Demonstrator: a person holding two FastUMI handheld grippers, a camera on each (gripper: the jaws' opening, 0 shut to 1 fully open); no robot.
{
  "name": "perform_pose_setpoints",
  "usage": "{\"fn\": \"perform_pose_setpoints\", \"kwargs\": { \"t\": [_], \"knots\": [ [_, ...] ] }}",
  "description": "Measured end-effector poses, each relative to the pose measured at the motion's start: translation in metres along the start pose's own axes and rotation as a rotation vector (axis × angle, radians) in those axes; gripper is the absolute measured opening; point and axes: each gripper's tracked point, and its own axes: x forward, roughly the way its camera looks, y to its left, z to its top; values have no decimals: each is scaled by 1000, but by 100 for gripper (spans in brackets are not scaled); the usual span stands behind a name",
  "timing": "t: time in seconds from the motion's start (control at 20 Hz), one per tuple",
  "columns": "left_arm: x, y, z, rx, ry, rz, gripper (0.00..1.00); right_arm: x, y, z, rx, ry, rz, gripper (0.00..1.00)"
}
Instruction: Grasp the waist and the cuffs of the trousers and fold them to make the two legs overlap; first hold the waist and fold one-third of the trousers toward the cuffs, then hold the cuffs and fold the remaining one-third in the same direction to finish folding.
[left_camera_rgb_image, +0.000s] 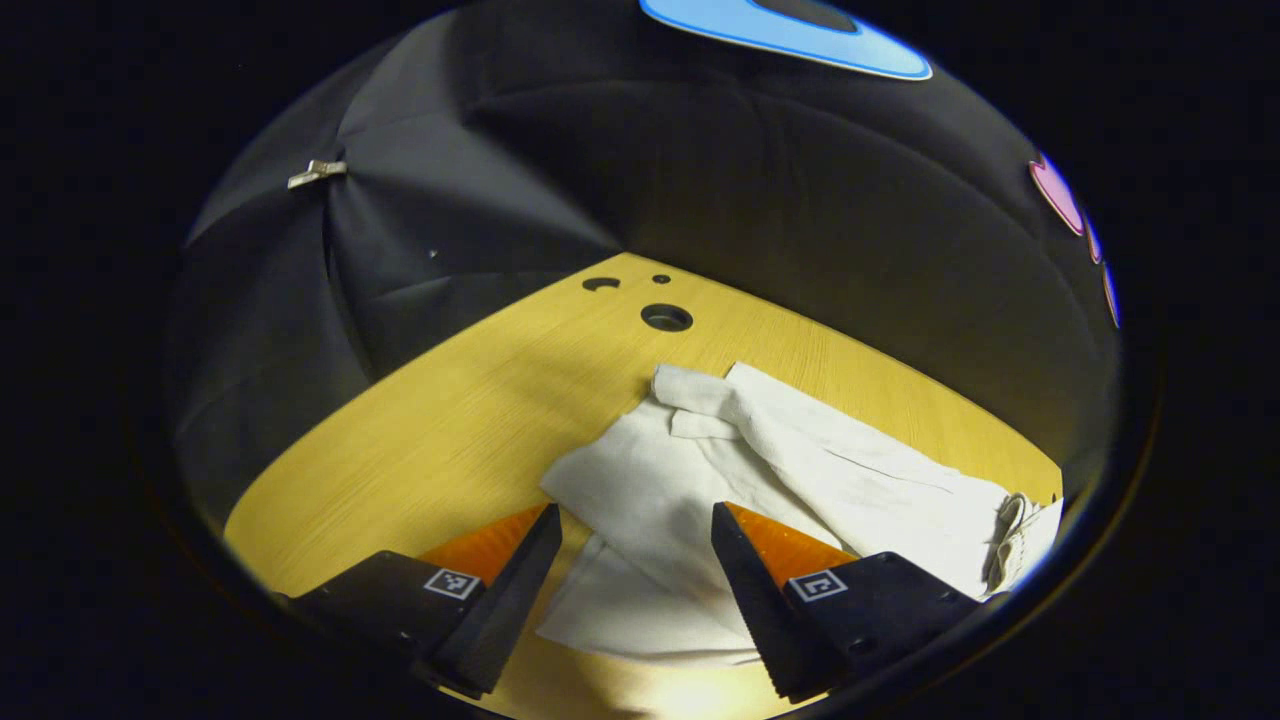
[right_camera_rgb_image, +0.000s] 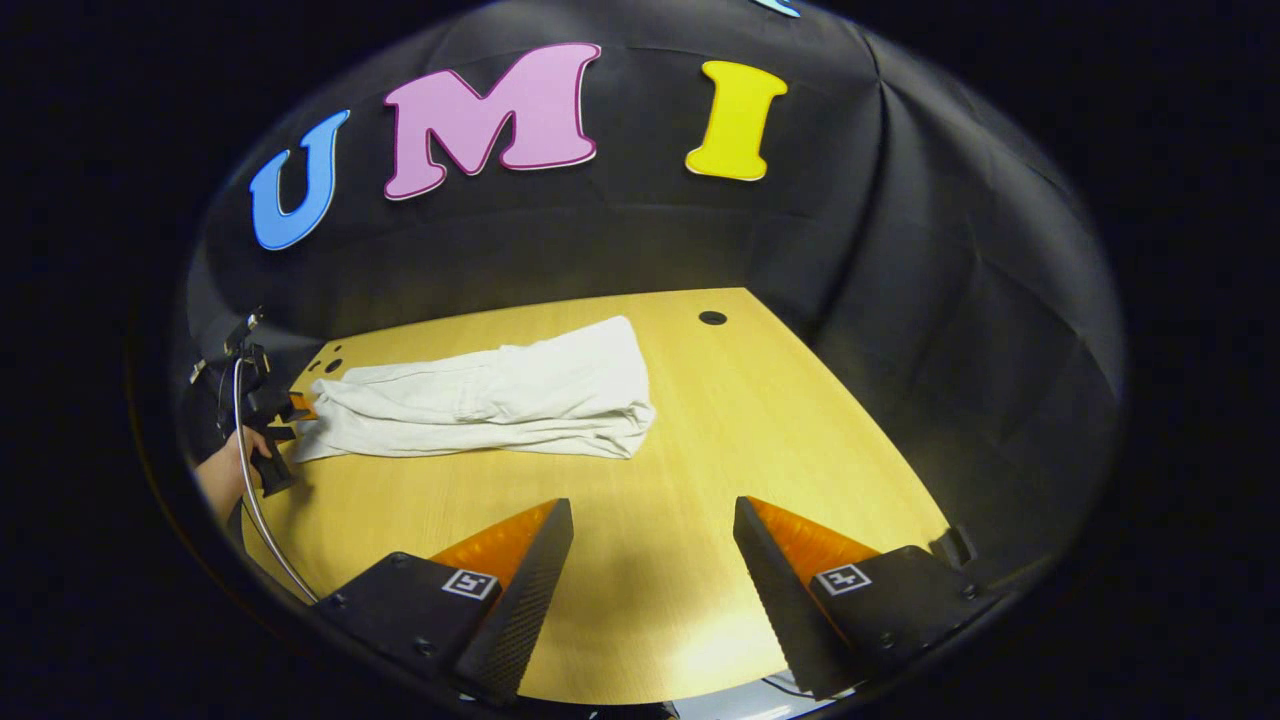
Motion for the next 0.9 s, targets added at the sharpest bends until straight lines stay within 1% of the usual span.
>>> {"fn": "perform_pose_setpoints", "kwargs": {
  "t": [0.1, 0.15, 0.2, 0.25, 0.35, 0.45, 0.55, 0.65, 0.7, 0.8, 0.9],
  "knots": [
    [8, 4, -1, 66, -6, 46, 98, -6, 2, -11, 6, 23, -5, 99],
    [9, 2, -4, 98, 5, 61, 97, -7, 4, -14, 11, 30, -5, 99],
    [8, 0, -5, 135, 5, 65, 98, -9, 6, -18, 15, 36, -3, 99],
    [9, -3, -4, 144, 6, 57, 98, -10, 9, -21, 19, 43, 1, 99],
    [7, -7, -6, 163, 11, 31, 94, -14, 15, -26, 29, 44, 12, 99],
    [12, -11, -8, 199, 31, 1, 86, -15, 21, -28, 37, 39, 24, 99],
    [11, -19, -14, 253, 63, -49, 73, -14, 23, -29, 36, 37, 28, 99],
    [7, -25, -15, 271, 81, -86, 53, -13, 23, -30, 47, 36, 27, 99],
    [8, -26, -17, 278, 93, -95, 37, -14, 23, -29, 58, 31, 27, 99],
    [7, -30, -18, 318, 102, -117, 30, -14, 22, -24, 78, 17, 23, 99],
    [4, -32, -21, 345, 86, -135, 16, -16, 19, -22, 85, 4, 14, 99]
  ]
}}
